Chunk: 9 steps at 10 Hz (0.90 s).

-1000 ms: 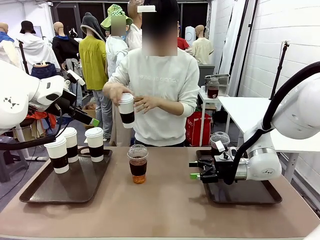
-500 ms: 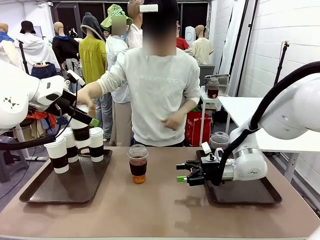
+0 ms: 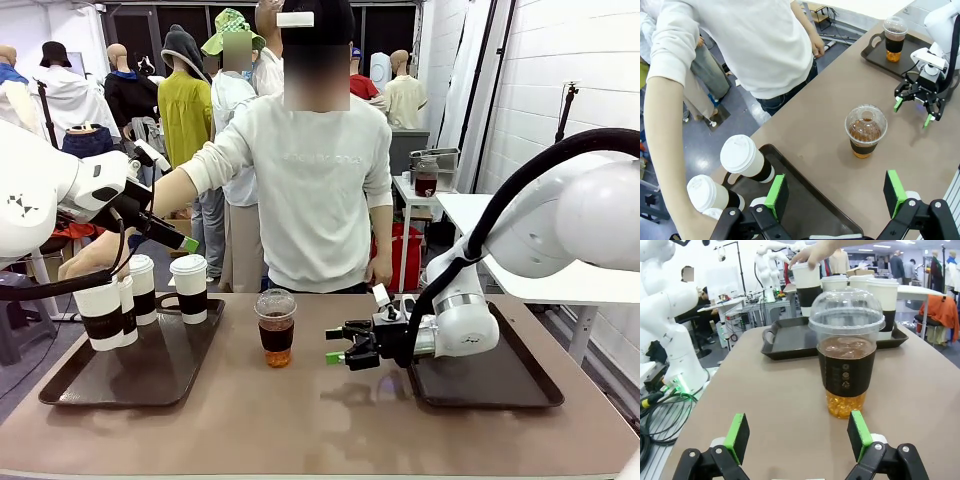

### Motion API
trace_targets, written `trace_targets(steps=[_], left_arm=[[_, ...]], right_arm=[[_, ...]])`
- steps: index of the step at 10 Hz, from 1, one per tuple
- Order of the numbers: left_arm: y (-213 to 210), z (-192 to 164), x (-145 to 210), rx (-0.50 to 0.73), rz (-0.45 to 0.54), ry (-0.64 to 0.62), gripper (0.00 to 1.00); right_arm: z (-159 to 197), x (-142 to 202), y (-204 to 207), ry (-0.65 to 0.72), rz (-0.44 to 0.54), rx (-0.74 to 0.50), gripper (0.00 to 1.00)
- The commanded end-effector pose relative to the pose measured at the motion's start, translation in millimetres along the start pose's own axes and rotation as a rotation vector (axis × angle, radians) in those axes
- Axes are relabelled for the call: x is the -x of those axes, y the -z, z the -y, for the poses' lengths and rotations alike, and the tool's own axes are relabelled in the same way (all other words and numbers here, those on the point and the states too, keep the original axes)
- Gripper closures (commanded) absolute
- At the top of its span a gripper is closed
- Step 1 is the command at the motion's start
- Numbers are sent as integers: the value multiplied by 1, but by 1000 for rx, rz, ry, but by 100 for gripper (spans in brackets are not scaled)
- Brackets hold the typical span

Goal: Distribute the coffee onto the tray.
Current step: Pick up another iced Americano from the middle of the table and place it on the right Handle tray.

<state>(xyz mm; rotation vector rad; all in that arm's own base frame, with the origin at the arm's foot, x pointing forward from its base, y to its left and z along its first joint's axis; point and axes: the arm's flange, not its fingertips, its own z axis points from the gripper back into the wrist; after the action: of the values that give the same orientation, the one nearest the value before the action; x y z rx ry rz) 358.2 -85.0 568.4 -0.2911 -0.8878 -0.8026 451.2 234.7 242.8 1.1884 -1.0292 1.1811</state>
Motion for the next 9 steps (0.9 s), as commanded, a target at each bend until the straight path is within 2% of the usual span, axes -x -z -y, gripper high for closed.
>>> trace_targets(steps=[1,6,9], left_arm=[[-1,0,1,8,-5,-3,0],[-1,0,1,8,-5,-3,0],[-1,0,1,8,-5,-3,0]], right_arm=[[12,-2,14,-35,-6,45,0],[39,-6,27,-35,15,83,0],[37,-9,18,-34,13,52,0]])
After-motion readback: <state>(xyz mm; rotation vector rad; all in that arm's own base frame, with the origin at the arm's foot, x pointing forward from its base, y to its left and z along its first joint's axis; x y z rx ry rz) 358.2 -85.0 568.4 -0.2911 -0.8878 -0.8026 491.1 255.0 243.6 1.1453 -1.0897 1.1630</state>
